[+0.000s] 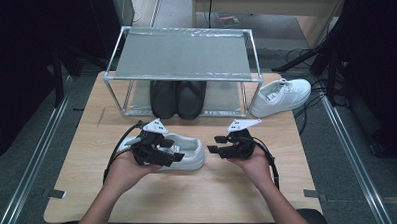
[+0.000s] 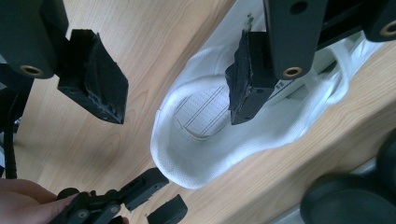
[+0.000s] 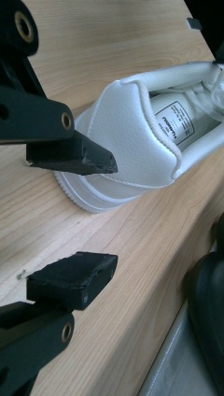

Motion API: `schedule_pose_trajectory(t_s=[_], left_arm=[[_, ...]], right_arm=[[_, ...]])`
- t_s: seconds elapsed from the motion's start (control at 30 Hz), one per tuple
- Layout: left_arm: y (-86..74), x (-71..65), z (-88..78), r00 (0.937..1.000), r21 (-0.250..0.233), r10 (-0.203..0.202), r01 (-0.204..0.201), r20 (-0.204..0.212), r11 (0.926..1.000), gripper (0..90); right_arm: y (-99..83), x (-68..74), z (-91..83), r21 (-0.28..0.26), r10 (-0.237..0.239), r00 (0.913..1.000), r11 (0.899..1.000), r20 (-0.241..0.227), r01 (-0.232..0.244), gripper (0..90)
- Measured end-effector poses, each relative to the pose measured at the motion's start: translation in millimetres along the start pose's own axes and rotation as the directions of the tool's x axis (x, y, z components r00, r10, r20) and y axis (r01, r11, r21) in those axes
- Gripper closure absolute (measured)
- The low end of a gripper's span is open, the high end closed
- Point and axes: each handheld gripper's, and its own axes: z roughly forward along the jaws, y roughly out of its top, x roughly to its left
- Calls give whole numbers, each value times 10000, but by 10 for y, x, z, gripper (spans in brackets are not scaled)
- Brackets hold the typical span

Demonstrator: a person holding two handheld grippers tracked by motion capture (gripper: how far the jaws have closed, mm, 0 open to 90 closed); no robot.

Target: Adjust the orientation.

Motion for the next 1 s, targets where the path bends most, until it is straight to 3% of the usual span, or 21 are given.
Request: schedule_pose_trajectory(t_s=[0.2, 0.37, 0.63, 0.73, 0.83, 0.9, 1.0], left_arm=[[-102, -5, -103, 9995, -131, -163, 159, -268, 9998, 386], [-237, 45, -156, 9970, -303, -573, 558, -517, 9980, 388], [-446, 123, -213, 9936, -586, -757, 710, -833, 9958, 409], [-532, 172, -204, 9905, -575, -1046, 998, -890, 9934, 432], [-638, 228, -197, 9860, -443, -1259, 1217, -1091, 9916, 485], [-684, 262, -200, 9824, -422, -1583, 1548, -988, 9870, 530], [-772, 336, -214, 9807, -328, -1602, 1575, -1121, 9870, 690]], right_arm=[[58, 0, 69, 35, -96, 9999, 9999, -133, 97, 517], [104, 2, 115, 69, -85, 9998, 9999, -198, 87, 537], [164, -26, 163, -17, 52, 9994, 10000, -331, -52, 632], [186, -23, 176, -11, 12, 9996, 10000, -282, -13, 680], [209, -10, 189, -64, -23, 9995, 10000, -318, 21, 718], [223, 6, 210, -45, -98, 9994, 9999, -319, 97, 741], [237, 27, 230, 2, -193, 9996, 9998, -193, 193, 764]])
